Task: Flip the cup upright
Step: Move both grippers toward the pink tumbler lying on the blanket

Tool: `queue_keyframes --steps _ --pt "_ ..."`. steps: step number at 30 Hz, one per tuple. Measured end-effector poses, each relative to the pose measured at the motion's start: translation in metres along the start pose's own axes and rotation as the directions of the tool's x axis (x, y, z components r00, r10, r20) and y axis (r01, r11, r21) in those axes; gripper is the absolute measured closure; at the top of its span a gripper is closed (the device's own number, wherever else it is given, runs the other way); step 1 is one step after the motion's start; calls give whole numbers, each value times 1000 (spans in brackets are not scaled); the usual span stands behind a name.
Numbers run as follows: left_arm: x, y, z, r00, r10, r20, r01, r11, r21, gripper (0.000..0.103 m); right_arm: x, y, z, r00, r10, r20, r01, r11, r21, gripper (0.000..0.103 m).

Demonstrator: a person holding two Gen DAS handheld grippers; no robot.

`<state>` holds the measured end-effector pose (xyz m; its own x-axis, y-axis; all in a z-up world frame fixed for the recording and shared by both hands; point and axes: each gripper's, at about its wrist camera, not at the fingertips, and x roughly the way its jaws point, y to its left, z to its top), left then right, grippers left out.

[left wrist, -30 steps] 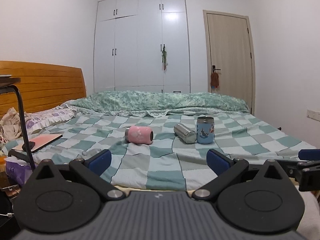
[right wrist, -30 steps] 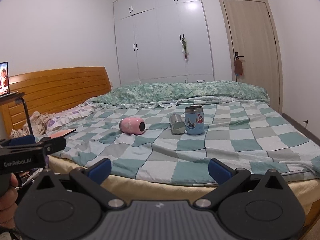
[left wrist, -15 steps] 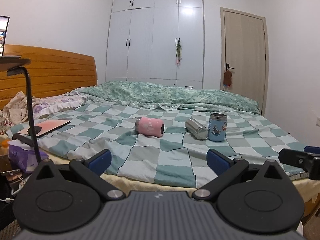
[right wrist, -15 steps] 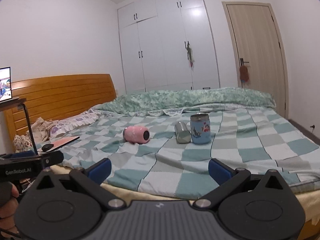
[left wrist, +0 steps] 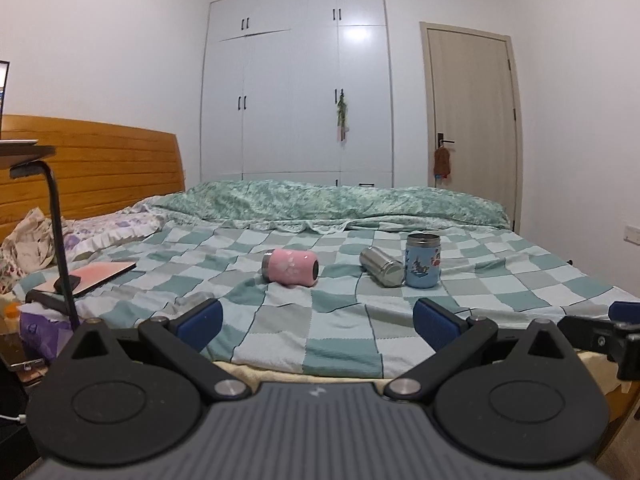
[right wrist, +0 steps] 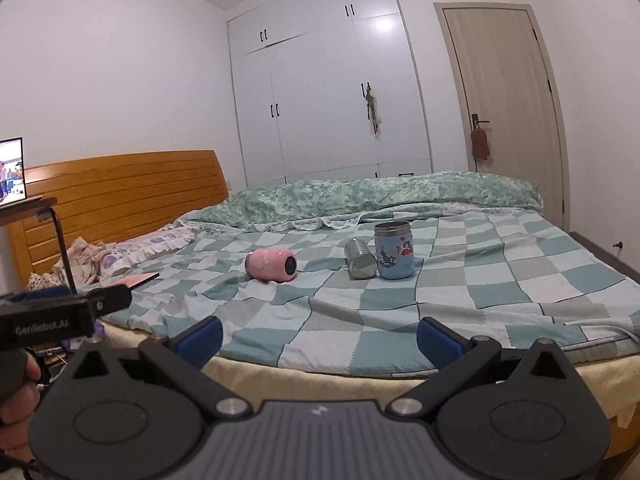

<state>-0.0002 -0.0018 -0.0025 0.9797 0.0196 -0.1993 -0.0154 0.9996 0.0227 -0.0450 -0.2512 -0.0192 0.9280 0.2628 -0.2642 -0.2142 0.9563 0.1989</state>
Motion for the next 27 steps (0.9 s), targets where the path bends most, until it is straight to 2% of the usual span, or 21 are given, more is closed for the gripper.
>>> queue_keyframes --steps 4,7,11,15,18,21,22,24,27 --pt "6 -5 -3 1000 -1 1 1 1000 -16 0 6 -9 -1 1000 0 -5 0 1000 17 0" --pt "11 -6 -3 1000 7 -6 -7 1000 -7 0 19 -9 1 999 -9 -46 10 1000 11 0" --pt "32 -5 1 1000 27 -14 -27 1000 -6 0 44 -15 11 995 30 -92 -28 999 21 0" --pt "75 6 21 998 11 -63 -13 999 -30 0 82 -18 36 993 50 -106 -53 998 -28 0" --pt "114 20 43 998 -8 -59 4 998 -57 0 117 -20 60 991 46 -129 -54 997 -56 0" --pt "164 38 61 994 -61 -85 51 992 -117 0 170 -19 93 981 116 -153 -127 990 -63 0" --pt "186 47 66 993 -56 -105 39 987 -157 0 187 -17 102 979 123 -164 -136 988 -73 0" --pt "230 65 71 987 20 -158 -59 968 -245 0 232 -8 124 972 94 -216 -117 989 -95 0" --pt "292 86 73 971 76 -226 -143 944 -297 0 283 2 149 968 98 -230 -117 990 -74 0"
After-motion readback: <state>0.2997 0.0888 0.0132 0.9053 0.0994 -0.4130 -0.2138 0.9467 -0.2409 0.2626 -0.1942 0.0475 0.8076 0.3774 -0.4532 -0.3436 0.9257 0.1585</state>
